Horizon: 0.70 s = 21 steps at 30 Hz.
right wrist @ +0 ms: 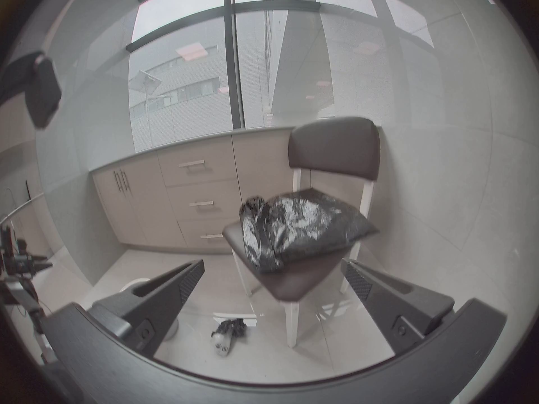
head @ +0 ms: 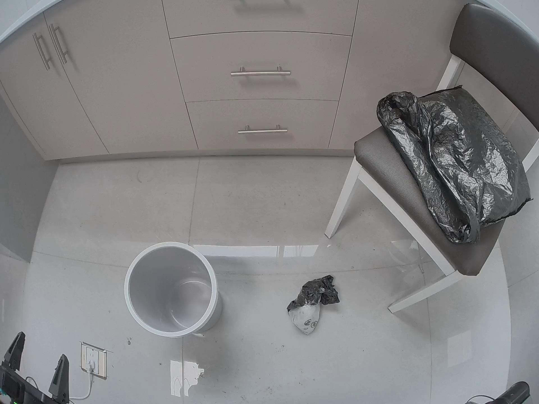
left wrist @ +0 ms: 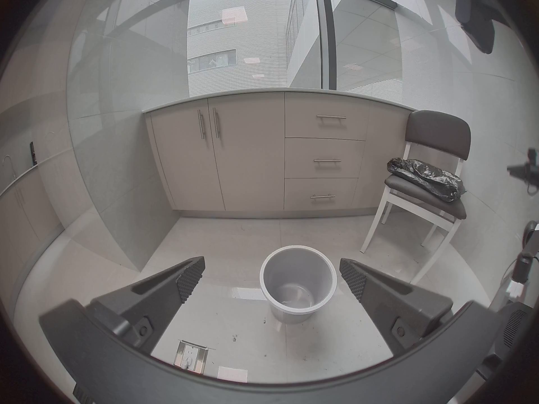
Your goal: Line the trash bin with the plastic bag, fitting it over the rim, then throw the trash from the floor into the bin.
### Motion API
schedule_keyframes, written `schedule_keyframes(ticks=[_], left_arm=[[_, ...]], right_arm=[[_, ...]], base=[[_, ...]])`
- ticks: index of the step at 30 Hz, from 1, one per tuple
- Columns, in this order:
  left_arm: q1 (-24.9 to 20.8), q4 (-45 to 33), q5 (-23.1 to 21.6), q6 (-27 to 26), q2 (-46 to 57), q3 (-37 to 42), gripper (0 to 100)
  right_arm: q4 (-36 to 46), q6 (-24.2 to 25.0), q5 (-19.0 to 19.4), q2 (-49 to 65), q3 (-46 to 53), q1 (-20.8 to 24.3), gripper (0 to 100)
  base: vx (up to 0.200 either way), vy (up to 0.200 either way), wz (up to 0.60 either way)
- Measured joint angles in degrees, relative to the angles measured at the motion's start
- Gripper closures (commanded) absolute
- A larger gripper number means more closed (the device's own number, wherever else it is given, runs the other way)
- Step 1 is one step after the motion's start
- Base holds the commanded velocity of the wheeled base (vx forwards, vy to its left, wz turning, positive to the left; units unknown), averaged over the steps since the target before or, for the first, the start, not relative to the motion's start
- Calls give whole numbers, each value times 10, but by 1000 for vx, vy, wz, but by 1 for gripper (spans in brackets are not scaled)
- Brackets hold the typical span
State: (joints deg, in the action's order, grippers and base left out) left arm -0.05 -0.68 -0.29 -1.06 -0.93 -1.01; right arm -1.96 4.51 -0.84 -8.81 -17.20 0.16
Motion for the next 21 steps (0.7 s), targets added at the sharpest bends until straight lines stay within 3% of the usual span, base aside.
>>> schedule_keyframes(ticks=[5,11,15,21], left_arm=[[-1,1,1,15,-2,-10,0],[-16,-42,-4,58,-36,-113,0],[-35,-93,-28,81,-75,-207,0],[-57,-135,-61,101,-133,-269,0]], right_arm=[[-15,2,2,-107,-88,7,0],[-63,2,-11,-223,-127,21,0],[-125,3,-59,-312,-141,54,0],[-249,4,-155,-468,-159,118,0]], base=[[0,0,0],[0,0,0],[0,0,0],[0,0,0]])
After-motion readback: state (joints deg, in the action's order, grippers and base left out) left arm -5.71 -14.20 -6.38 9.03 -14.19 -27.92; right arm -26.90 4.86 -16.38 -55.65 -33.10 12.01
